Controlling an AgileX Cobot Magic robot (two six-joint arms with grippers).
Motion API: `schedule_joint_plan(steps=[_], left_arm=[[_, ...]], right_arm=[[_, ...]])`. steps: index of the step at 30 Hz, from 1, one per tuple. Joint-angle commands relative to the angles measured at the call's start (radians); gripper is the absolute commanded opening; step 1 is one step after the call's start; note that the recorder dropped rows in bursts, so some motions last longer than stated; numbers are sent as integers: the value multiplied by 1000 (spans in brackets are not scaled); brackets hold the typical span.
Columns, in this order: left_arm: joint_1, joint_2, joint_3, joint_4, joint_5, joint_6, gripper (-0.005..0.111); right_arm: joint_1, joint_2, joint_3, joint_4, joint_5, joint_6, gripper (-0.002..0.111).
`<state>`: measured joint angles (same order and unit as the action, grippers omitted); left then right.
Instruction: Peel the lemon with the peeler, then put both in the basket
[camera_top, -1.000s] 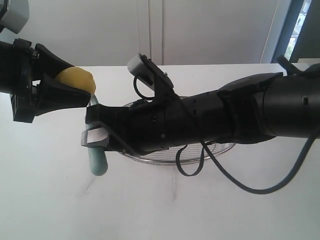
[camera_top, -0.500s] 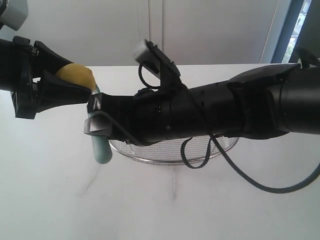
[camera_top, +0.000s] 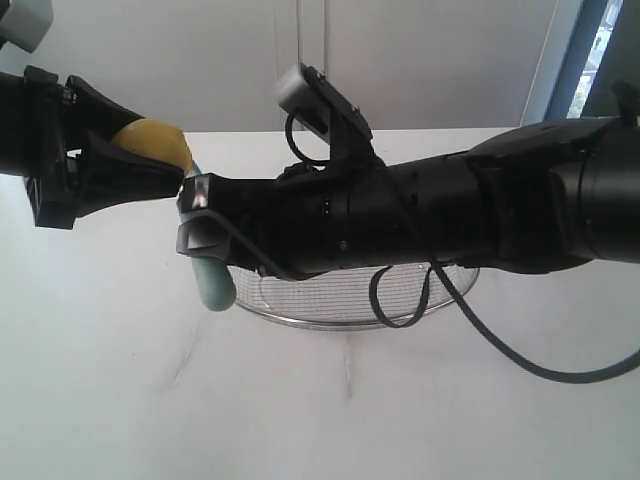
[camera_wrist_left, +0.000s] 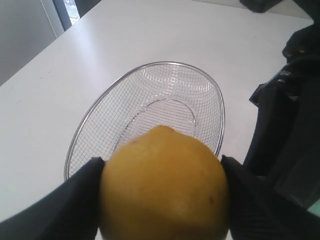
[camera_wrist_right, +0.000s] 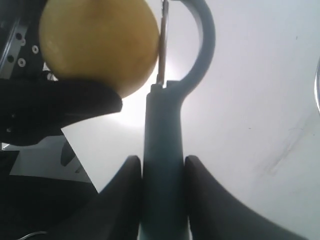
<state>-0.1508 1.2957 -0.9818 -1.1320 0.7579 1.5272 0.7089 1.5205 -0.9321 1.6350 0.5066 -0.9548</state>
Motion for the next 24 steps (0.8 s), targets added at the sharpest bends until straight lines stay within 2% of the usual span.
schedule_joint_plan(steps=[1,24], left_arm=[[-1,-11,3,-45,23,21,0],[-1,-11,3,12,15,19,0]], right_arm=[[-3,18,-4,10,9,2,0],[-3,-53,-4,10,-72,17,0]])
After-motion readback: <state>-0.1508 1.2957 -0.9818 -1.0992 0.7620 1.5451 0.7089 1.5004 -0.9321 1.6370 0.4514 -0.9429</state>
